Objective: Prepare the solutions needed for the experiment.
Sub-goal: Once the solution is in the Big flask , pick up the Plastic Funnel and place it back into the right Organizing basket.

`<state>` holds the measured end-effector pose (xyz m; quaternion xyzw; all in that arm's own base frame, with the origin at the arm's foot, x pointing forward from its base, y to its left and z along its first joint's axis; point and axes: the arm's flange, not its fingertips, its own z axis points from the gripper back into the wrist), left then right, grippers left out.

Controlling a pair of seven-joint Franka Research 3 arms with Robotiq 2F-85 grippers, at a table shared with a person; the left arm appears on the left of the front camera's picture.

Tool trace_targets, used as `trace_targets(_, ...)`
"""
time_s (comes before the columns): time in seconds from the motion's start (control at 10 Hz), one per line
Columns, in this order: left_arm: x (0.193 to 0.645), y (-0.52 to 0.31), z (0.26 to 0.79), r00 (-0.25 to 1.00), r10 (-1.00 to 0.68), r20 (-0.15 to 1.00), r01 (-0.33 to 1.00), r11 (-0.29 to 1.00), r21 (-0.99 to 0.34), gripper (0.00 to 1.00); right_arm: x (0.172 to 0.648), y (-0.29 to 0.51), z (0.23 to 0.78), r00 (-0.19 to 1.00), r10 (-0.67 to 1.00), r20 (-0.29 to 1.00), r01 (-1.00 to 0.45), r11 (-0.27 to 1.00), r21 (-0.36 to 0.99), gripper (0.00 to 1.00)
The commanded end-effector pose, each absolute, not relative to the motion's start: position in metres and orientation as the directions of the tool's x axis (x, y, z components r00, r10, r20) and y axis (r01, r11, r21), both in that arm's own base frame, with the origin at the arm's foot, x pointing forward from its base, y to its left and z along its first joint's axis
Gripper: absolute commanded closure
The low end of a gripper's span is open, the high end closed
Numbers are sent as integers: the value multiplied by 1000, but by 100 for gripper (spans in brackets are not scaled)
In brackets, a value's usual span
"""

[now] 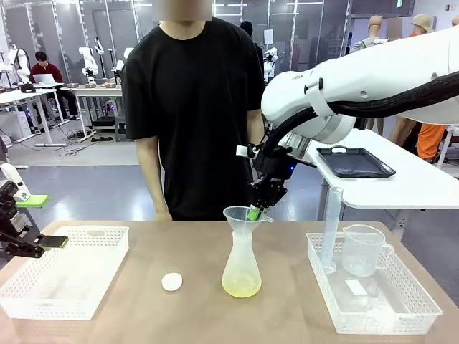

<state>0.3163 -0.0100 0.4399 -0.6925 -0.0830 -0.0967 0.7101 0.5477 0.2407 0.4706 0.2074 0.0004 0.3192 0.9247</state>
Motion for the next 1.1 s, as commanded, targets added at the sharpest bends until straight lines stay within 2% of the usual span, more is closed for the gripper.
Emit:
trace_targets(0.0, 315, -10, 442, 966, -23, 257, 258, 16, -966, 0, 548, 244, 468, 799, 590, 116, -585, 718, 379, 100)
trace_targets(0.4, 315, -10, 442, 966, -23, 257, 258, 16, -966, 0, 545, 248, 473, 795, 596, 116, -590, 712, 381, 100)
trace_targets(1.0, 315, -10, 442, 966, -23, 257, 258, 16, -966, 0, 530, 247, 511, 771, 599, 214, -630, 672, 389, 100)
